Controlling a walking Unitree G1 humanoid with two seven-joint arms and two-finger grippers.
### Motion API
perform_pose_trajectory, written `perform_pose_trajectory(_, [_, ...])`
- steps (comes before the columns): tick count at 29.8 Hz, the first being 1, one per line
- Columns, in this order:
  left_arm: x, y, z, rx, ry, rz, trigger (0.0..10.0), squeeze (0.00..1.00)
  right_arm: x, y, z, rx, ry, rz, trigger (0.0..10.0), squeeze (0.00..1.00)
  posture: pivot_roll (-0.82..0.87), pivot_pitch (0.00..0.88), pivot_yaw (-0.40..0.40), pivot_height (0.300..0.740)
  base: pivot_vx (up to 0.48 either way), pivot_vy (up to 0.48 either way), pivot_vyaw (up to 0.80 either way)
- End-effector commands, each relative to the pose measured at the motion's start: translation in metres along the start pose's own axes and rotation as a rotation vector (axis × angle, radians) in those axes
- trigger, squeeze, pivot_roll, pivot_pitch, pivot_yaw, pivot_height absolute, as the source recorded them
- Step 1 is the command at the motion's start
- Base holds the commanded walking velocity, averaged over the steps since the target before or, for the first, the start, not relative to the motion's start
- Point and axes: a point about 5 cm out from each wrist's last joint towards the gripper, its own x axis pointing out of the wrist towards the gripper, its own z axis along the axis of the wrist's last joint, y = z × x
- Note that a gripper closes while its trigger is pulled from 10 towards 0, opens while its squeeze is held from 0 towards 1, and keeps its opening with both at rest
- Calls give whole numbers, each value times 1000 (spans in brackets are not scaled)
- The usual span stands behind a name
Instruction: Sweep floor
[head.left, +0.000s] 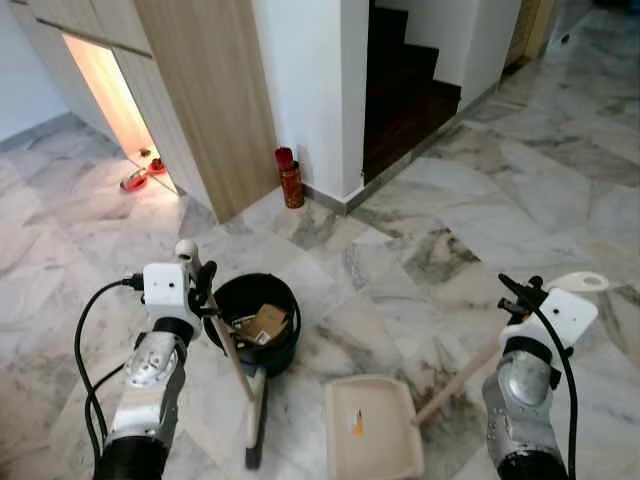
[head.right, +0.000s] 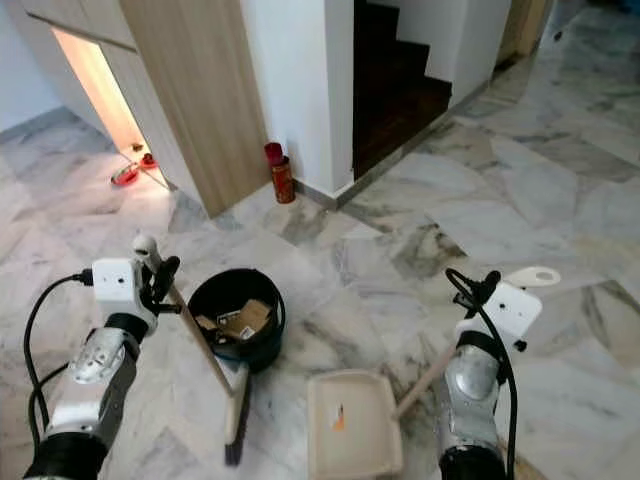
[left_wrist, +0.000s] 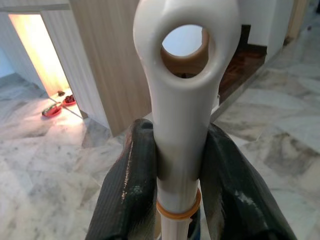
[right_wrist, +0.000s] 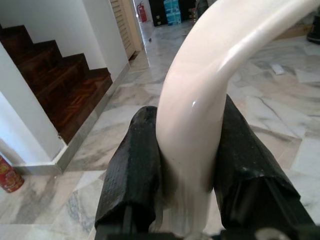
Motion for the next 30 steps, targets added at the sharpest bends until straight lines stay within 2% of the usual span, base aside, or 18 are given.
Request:
perform_pose_trajectory(1, [3, 11, 8, 56, -28, 10, 10000, 0, 6, 9, 17, 25, -79, 23, 10000, 0, -53, 0, 143, 740, 0, 0, -800])
perform_pose_trajectory(5, [4, 19, 11, 67, -33, 16, 10000, 0, 10, 9, 29, 25, -124, 34, 10000, 0, -51, 0, 135, 740, 0, 0, -800])
perform_pose_trajectory(12, [1, 17, 6, 45, -28, 40, 10000, 0, 12, 6, 34, 14, -141, 54, 10000, 0, -39, 0, 97, 740, 0, 0, -800])
perform_pose_trajectory(18, [-3, 7, 0, 33, -30, 60, 10000, 0, 11, 1, 29, -29, -113, 78, 10000, 0, -40, 0, 60, 740, 0, -370, -800])
perform_pose_trajectory(25, [0, -1, -3, -6, -37, 68, 10000, 0, 14, -6, 37, -48, -131, 90, 10000, 0, -68, 0, 29, 740, 0, 0, -800])
perform_pose_trajectory(30, [-7, -8, -8, -15, -30, 64, 10000, 0, 13, -5, 41, -64, -137, 121, 10000, 0, -70, 0, 10, 740, 0, 0, -800])
